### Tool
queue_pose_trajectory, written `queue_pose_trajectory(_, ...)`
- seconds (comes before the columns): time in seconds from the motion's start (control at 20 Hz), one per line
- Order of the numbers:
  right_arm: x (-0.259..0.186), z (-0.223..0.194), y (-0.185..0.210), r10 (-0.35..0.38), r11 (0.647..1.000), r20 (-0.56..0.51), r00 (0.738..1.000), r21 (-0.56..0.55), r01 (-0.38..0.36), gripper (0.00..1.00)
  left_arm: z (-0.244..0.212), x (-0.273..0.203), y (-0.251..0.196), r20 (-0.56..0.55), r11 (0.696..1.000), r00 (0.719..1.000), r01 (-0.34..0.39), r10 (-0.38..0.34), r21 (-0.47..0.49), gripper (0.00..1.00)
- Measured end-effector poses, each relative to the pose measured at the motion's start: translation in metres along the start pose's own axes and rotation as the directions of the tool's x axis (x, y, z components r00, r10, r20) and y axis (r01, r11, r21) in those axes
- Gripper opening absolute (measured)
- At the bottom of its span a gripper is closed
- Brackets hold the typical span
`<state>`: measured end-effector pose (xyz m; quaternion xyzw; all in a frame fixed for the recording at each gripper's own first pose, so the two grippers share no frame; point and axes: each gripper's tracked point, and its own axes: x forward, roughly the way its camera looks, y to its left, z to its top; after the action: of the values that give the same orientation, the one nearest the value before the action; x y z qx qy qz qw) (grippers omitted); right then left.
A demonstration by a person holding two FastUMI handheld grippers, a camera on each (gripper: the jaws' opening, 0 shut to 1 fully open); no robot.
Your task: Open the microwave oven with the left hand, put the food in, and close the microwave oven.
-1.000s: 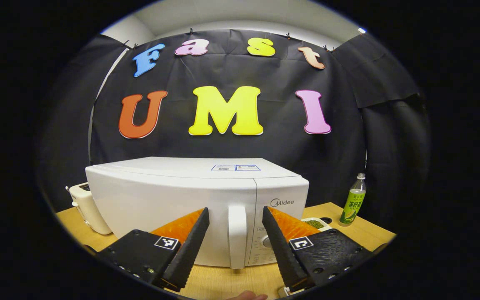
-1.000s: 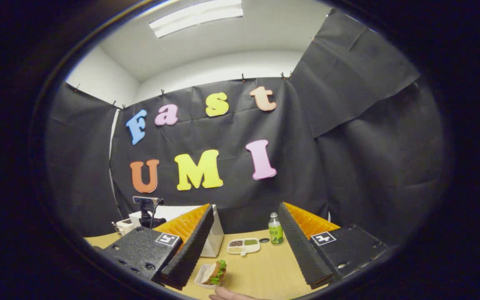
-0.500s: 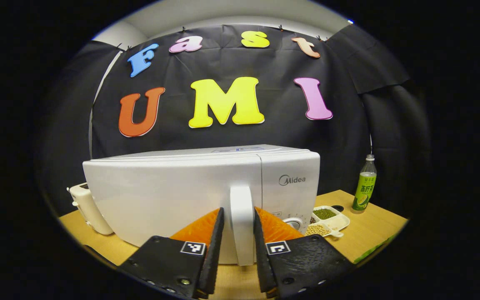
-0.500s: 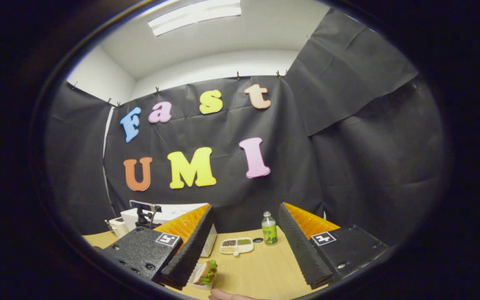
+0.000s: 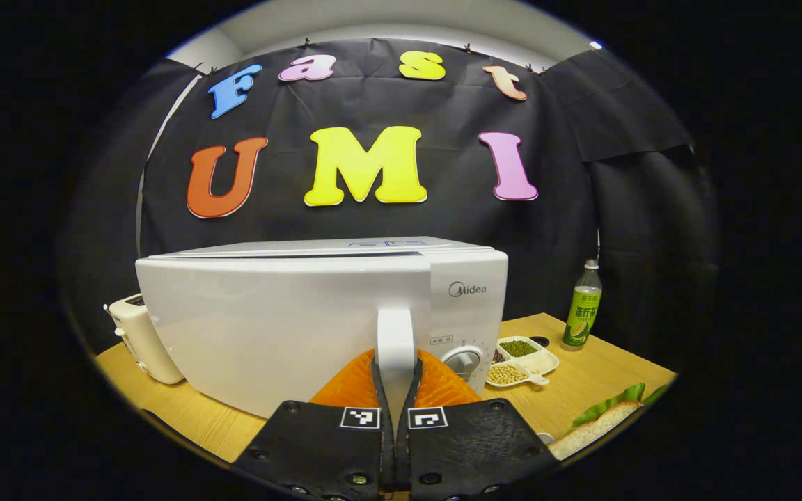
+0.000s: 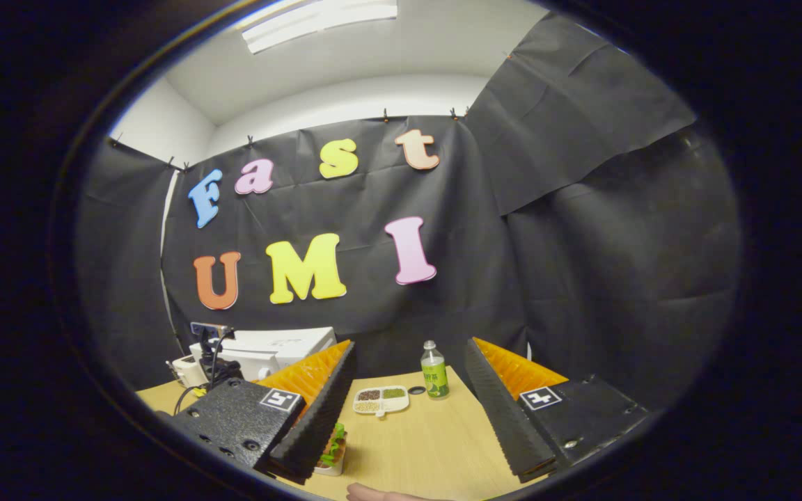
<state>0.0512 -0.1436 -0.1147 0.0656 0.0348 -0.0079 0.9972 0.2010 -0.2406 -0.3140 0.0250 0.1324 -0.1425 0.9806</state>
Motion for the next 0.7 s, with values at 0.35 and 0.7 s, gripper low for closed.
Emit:
queue_pose_trajectory(0.35, -0.019, -0.006, 0.031, 0.044, 0.999, -0.012, 0.999, 0.031, -0.043, 0.99, -0.008, -0.062, 0.012, 0.005, 0.992, 0.992, 0.127, -0.127, 0.024, 0.00)
queue_pose_trajectory(0.7, -0.052, -0.008, 0.060, 0.079, 0.997, -0.026, 0.997, -0.009, -0.079, 0.90, -0.015, -0.133, 0.044, -0.020, 0.983, 0.982, 0.186, -0.185, 0.004, 0.01)
